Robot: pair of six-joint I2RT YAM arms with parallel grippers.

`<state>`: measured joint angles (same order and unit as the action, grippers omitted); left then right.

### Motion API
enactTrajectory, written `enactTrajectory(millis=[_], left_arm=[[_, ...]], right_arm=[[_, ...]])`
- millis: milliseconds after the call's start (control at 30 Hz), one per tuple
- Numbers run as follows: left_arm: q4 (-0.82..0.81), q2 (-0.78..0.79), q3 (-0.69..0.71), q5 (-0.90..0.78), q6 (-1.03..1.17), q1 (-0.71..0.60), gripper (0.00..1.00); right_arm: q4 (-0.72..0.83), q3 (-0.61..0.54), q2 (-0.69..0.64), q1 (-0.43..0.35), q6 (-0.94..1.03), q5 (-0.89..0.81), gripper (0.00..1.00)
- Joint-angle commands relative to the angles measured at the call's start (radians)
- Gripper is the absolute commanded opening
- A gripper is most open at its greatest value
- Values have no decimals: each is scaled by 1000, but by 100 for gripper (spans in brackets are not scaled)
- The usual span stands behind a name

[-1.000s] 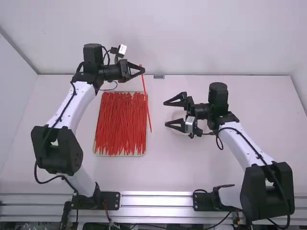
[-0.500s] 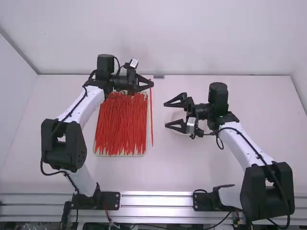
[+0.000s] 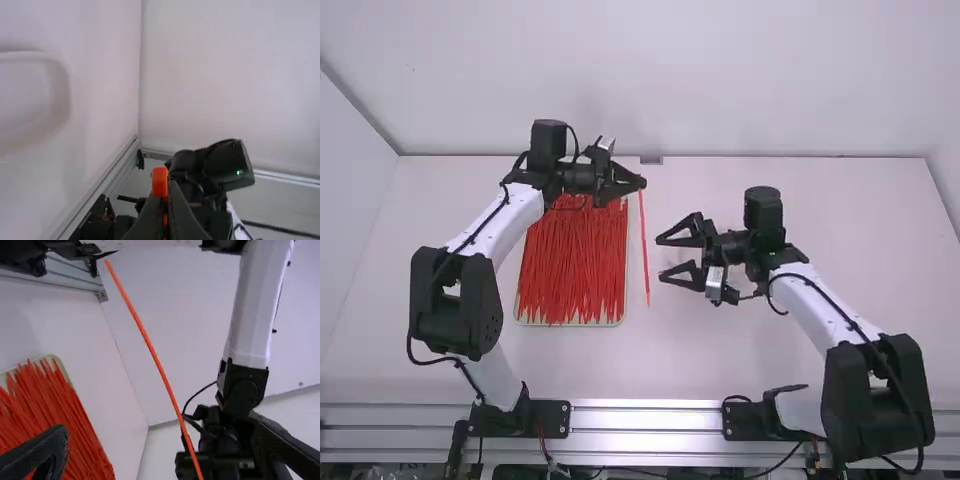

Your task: Fasten the cable tie

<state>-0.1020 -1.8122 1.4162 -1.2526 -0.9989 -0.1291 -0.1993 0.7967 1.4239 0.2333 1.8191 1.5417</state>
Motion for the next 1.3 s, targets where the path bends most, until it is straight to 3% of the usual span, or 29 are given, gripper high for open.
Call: enactTrajectory(millis=[0,467,700,767,967,1267], left_arm=[[14,5,-2,13,-39,-2,2],[39,5,-3,66,-39,13,1],[21,5,-4,65,35,6,2],[8,5,-5,67,47,6,2],[14,5,-11,69,58,6,2],[10,5,-17,66,83,5,1]], right_arm=[[-2,-6,3,20,42,18,98],[-13,-6,1,70,71,19,100],[-13,-6,1,87,63,19,69],[-9,-6,1,87,63,19,65],[-1,-6,1,87,45,19,29],[-6,-6,2,87,10,19,10]])
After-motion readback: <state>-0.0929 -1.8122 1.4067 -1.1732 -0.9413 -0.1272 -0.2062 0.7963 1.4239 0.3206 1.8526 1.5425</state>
